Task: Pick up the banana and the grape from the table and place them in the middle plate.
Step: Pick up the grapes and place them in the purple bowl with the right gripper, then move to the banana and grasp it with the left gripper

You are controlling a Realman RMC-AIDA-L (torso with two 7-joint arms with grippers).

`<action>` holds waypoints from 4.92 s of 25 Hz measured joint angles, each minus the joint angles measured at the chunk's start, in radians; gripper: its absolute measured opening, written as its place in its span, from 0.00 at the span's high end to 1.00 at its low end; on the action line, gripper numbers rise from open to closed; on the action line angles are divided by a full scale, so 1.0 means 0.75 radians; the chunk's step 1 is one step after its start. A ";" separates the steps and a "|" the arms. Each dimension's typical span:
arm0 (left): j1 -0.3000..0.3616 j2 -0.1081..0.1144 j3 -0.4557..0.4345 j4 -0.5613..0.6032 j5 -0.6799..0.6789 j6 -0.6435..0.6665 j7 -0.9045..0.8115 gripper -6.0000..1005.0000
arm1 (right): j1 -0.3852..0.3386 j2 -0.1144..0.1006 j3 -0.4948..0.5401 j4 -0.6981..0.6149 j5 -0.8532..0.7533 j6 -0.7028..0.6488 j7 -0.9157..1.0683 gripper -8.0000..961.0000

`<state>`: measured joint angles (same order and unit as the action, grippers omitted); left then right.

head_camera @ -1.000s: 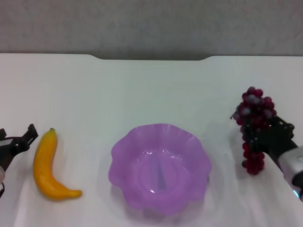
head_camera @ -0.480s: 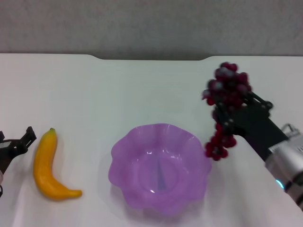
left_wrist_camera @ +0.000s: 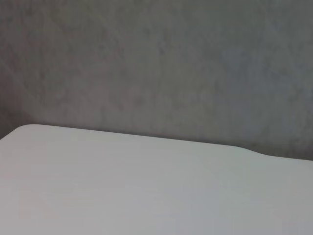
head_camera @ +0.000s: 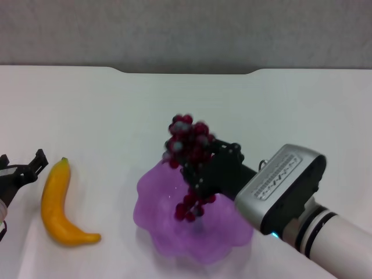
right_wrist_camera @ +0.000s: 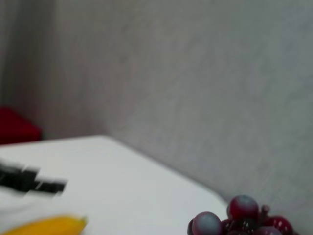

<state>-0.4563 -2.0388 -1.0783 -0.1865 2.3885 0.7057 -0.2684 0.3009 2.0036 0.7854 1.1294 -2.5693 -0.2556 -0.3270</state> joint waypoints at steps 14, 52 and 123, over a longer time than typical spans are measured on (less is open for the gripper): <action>-0.005 0.000 -0.021 0.004 0.002 0.000 0.000 0.11 | 0.102 0.010 -0.144 -0.335 0.006 -0.207 0.097 0.55; -0.005 -0.007 -0.004 -0.012 0.012 0.016 -0.001 0.11 | 0.092 0.011 -0.050 -1.037 0.227 -1.016 0.437 0.07; 0.026 -0.001 -0.692 -1.142 0.642 -2.063 0.209 0.19 | 0.127 0.010 -0.065 -1.166 0.415 -0.866 0.409 0.07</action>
<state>-0.4370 -2.0395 -1.5976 -1.0431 2.8702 -0.8417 -0.1120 0.3958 2.0111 0.7363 0.2552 -2.2579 -0.9050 -0.0199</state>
